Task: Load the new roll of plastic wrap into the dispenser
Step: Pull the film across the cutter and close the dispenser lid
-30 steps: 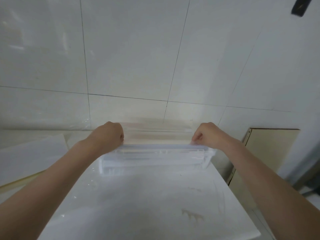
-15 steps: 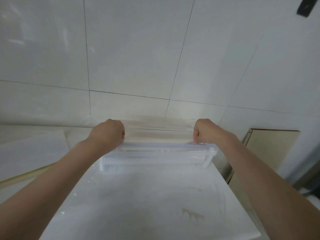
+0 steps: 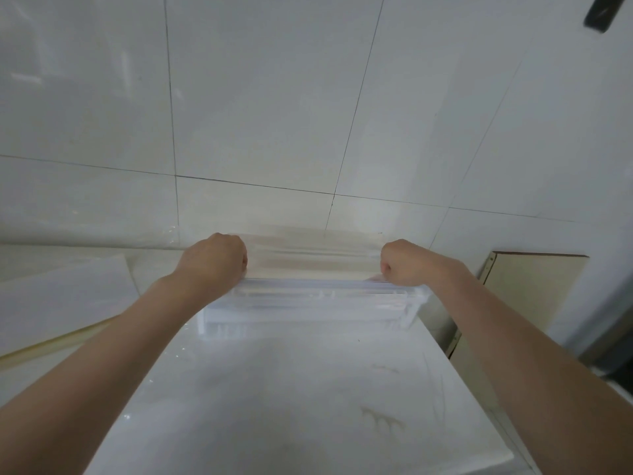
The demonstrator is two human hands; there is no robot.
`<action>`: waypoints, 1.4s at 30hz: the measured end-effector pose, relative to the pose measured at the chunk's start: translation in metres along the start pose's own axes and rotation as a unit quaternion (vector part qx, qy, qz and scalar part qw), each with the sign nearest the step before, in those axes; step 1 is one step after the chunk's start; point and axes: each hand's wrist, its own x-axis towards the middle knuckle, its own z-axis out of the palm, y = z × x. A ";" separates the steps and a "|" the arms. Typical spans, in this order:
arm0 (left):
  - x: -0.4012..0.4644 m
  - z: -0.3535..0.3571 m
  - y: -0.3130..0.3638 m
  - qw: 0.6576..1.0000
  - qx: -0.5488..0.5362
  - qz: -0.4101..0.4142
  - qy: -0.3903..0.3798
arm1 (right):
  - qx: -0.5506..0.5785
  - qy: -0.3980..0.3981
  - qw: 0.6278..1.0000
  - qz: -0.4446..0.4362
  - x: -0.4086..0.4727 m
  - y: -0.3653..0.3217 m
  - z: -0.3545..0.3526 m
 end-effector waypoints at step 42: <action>-0.010 -0.009 0.005 0.998 -0.066 0.004 -0.005 | 0.207 0.147 0.965 0.056 -0.012 0.000 0.018</action>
